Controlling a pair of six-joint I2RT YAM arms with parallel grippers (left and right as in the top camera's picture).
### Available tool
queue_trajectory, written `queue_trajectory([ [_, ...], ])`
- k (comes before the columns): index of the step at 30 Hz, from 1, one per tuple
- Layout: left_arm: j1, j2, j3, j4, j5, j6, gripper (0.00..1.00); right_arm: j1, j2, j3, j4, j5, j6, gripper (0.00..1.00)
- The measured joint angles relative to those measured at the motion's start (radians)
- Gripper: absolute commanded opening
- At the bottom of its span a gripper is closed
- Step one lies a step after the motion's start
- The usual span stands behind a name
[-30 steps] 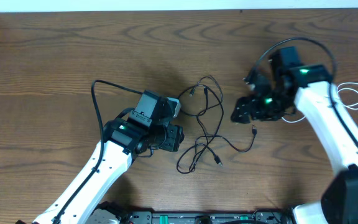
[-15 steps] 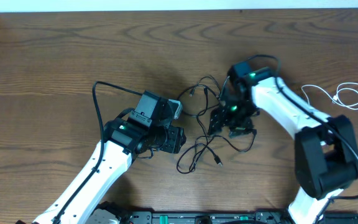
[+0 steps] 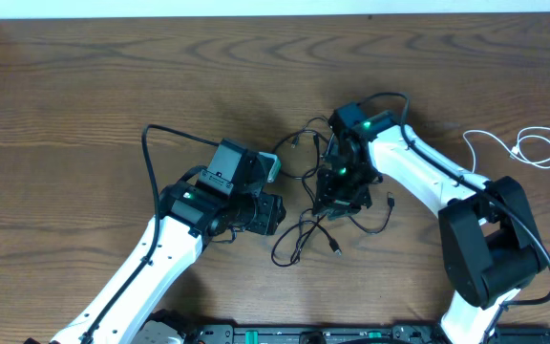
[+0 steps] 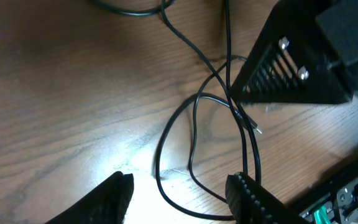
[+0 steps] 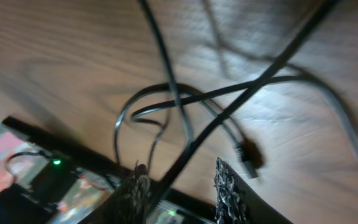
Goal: Untangle cables
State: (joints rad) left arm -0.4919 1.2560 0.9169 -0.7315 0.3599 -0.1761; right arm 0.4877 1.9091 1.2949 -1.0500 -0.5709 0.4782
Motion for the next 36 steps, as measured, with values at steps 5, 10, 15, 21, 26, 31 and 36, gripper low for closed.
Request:
queue_trajectory([
  [5, 0.0, 0.0, 0.0, 0.006, -0.088, -0.044, 0.5, 0.019, 0.0, 0.0, -0.001, -0.051, 0.076, 0.33],
  [10, 0.0, 0.0, 0.0, 0.006, -0.165, -0.108, 0.5, 0.021, 0.0, 0.0, -0.004, -0.069, 0.112, 0.22],
  [15, 0.0, 0.0, 0.0, 0.006, -0.188, -0.127, 0.5, 0.023, 0.0, 0.0, -0.026, -0.073, 0.122, 0.19],
  [21, 0.0, 0.0, 0.0, 0.006, -0.196, -0.138, 0.5, 0.032, 0.0, 0.0, -0.036, -0.073, 0.122, 0.18],
  [26, 0.0, 0.0, 0.0, 0.006, -0.202, -0.139, 0.5, 0.071, 0.0, 0.0, -0.038, -0.077, 0.137, 0.15],
  [31, 0.0, 0.0, 0.0, 0.006, -0.202, -0.139, 0.5, 0.084, 0.0, 0.0, -0.035, -0.08, 0.16, 0.01],
  [36, 0.0, 0.0, 0.0, 0.006, -0.202, -0.139, 0.5, 0.084, 0.0, 0.0, -0.019, -0.058, 0.166, 0.01],
])
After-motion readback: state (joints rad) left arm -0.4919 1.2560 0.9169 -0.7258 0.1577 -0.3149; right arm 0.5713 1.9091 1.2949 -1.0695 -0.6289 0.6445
